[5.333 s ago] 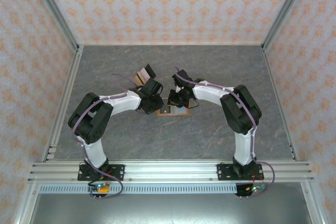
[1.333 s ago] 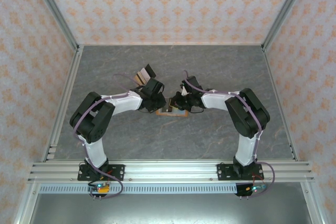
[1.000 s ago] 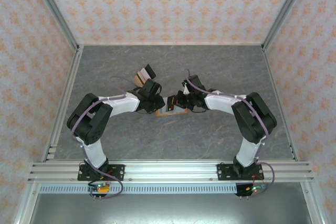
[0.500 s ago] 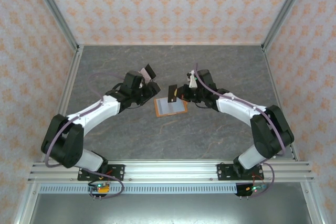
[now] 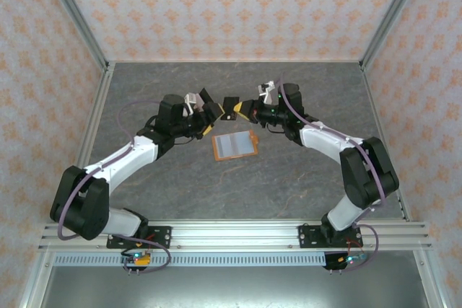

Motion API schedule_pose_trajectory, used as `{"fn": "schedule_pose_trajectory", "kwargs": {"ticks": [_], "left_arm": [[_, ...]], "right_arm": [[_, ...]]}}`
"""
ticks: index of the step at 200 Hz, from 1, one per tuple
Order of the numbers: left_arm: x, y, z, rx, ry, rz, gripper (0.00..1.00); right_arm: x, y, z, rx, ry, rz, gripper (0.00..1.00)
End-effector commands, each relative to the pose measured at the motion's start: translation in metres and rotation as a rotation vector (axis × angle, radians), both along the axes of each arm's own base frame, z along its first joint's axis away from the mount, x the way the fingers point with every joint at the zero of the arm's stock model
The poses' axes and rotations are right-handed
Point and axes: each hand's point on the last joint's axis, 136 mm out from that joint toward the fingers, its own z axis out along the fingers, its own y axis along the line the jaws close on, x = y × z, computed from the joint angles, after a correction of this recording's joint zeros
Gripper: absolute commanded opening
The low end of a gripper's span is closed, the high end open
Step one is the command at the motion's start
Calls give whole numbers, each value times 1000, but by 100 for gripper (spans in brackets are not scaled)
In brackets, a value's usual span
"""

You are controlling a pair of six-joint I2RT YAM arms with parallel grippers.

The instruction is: Take the credit cards out of the card holder

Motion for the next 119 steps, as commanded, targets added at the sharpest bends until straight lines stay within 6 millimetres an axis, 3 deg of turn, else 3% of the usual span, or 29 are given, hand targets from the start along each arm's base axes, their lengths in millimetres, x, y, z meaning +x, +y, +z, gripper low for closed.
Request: {"fn": "schedule_pose_trajectory", "kwargs": {"ticks": [1, 57, 104, 119], "left_arm": [[7, -6, 17, -75, -47, -10, 70], [16, -8, 40, -179, -108, 22, 41], [15, -12, 42, -205, -107, 7, 22], [14, -12, 42, -205, -106, 7, 11]], "right_arm": [[7, 2, 42, 110, -70, 23, 0], [6, 3, 40, 137, -41, 34, 0], [10, 4, 35, 139, -19, 29, 0], [11, 3, 30, 122, -9, 21, 3]]}}
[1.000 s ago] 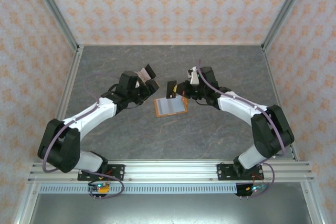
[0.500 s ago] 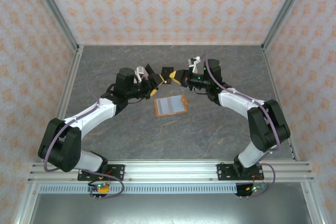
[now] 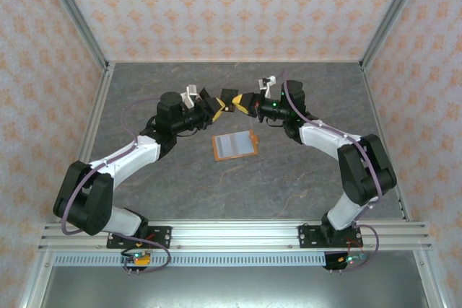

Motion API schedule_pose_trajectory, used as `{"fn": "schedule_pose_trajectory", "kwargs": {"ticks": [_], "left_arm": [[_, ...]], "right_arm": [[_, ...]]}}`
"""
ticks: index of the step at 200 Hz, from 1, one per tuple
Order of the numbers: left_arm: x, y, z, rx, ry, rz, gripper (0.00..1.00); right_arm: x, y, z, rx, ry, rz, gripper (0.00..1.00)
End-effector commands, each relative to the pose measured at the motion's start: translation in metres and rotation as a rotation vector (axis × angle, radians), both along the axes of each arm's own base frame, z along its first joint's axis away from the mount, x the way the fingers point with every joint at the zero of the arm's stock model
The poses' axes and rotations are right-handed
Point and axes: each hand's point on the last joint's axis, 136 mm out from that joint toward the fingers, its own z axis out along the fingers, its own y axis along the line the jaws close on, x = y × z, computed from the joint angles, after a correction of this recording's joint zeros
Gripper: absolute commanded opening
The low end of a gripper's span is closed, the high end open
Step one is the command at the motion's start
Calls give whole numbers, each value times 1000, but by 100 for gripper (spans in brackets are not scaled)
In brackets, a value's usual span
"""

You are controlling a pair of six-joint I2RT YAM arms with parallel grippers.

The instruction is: Take the credit cards out of the card holder

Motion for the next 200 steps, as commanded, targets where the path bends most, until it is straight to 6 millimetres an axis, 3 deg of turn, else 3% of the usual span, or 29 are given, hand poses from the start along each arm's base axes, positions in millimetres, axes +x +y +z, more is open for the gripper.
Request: {"fn": "schedule_pose_trajectory", "kwargs": {"ticks": [1, 9, 25, 55, 88, 111, 126, 200], "left_arm": [[0, -2, 5, -26, -29, -16, 10], [0, -1, 4, -17, -25, -10, 0], [-2, 5, -2, 38, -15, 14, 0], [-7, 29, -18, 249, 30, 85, 0], [-15, 75, -32, 630, 127, 200, 0], [-13, 104, -26, 884, 155, 305, 0], [-8, 112, -24, 977, 174, 354, 0], [53, 97, -22, 1325, 188, 524, 0]], "right_arm": [[5, 1, 13, 18, -49, 5, 3], [5, 0, 7, -9, -39, -2, 8], [5, -6, -10, -109, -16, -25, 22], [-1, -31, -32, -345, -36, -95, 59], [-4, -70, -46, -584, -96, -217, 83], [-7, -92, -54, -703, -135, -272, 89], [-10, -102, -56, -753, -154, -289, 91], [-18, -120, -60, -845, -190, -314, 96]]}}
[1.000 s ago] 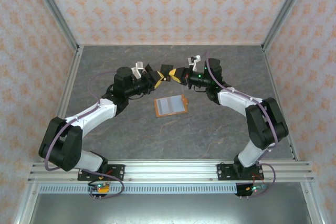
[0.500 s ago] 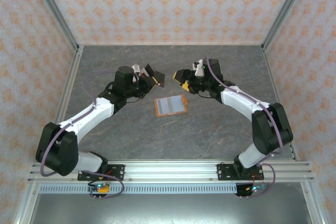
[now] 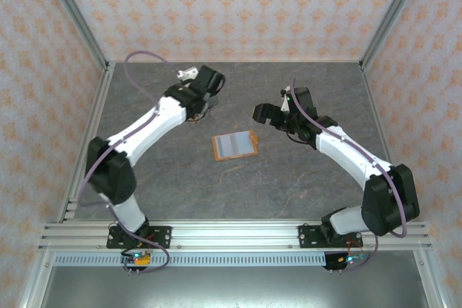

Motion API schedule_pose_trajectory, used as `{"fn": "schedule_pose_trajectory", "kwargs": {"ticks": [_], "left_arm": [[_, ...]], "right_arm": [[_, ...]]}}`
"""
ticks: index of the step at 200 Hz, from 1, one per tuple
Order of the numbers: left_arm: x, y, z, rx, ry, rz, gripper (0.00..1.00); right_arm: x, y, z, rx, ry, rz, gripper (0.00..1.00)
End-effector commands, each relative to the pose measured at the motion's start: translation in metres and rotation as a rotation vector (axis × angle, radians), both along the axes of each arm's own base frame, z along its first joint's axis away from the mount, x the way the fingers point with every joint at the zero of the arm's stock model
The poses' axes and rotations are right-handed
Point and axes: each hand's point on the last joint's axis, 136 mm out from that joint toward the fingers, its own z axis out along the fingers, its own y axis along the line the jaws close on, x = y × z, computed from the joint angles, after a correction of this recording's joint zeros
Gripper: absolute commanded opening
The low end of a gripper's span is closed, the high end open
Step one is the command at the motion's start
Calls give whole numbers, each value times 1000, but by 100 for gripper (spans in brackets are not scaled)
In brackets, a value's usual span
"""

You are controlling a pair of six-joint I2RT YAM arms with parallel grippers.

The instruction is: Take the credit cards out of the card holder

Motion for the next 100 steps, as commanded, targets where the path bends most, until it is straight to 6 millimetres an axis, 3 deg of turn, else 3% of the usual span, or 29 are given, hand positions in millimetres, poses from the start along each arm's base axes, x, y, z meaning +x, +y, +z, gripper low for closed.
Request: {"fn": "schedule_pose_trajectory", "kwargs": {"ticks": [1, 15, 20, 44, 100], "left_arm": [[3, 22, 5, 226, -1, 99, 0], [14, 16, 4, 233, -14, 115, 0], [19, 14, -6, 249, 2, 119, 0], [33, 9, -16, 271, 2, 149, 0], [54, -4, -46, 249, 45, 157, 0]], "right_arm": [[-4, -14, 3, -65, -34, -17, 96], [-5, -16, 4, -75, -41, -17, 97], [-6, -16, 5, -76, -45, -17, 97], [-7, -17, 6, -80, -51, -13, 97], [-8, -15, 6, -73, -49, -4, 97]]}}
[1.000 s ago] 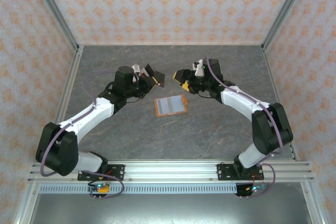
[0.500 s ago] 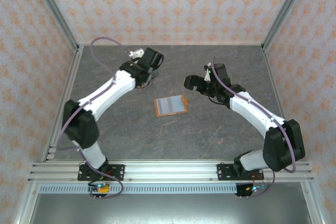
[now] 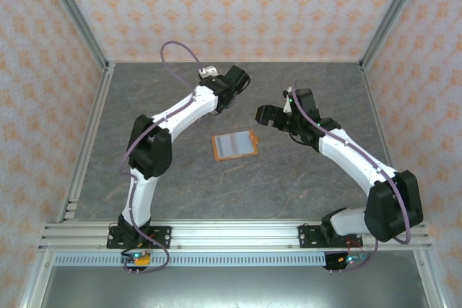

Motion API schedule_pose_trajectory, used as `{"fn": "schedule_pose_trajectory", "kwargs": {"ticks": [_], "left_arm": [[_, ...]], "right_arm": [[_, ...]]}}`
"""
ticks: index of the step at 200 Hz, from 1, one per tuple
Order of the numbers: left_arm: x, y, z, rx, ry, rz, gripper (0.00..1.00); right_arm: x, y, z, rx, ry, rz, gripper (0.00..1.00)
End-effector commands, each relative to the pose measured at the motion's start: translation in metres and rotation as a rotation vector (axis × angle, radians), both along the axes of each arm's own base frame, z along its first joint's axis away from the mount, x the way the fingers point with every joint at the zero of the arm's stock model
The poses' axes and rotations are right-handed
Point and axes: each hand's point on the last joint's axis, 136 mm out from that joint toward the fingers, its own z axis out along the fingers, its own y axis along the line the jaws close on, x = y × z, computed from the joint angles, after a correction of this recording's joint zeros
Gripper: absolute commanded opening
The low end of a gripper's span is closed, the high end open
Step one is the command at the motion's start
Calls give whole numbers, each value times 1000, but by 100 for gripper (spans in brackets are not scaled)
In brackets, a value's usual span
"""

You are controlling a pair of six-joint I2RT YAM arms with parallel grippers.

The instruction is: Take the credit cards out of the card holder

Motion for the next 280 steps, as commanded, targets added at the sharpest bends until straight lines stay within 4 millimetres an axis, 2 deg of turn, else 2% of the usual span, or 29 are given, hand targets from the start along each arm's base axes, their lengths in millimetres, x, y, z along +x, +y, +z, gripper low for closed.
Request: {"fn": "schedule_pose_trajectory", "kwargs": {"ticks": [1, 35, 72, 112, 159, 165, 179, 199, 247, 280], "left_arm": [[4, 9, 2, 29, -10, 49, 0], [12, 13, -3, 63, -25, 68, 0], [18, 17, -17, 69, -11, 83, 0], [23, 12, -33, 52, 9, 67, 0], [23, 10, -40, 40, 27, 63, 0], [23, 9, -40, 38, 29, 61, 4], [24, 7, -37, 25, 33, 47, 20], [25, 2, -26, -3, 25, 24, 31], [18, -6, 14, -86, -8, -37, 40], [-8, -3, 40, -149, -9, -92, 54]], "right_arm": [[-3, -6, 1, -21, -11, -5, 97], [-4, -5, 0, -15, -6, -2, 97], [-3, -3, -3, -15, 3, 3, 96], [-3, -2, -4, -14, 12, 6, 97], [-3, -1, -7, -14, 24, 11, 96], [-2, -1, -7, -12, 23, 11, 96], [-2, 0, -7, -10, 27, 14, 96], [-2, 1, -8, -10, 29, 16, 96], [-2, 2, -11, -12, 42, 21, 96], [-3, 8, -19, -1, 76, 48, 95]]}}
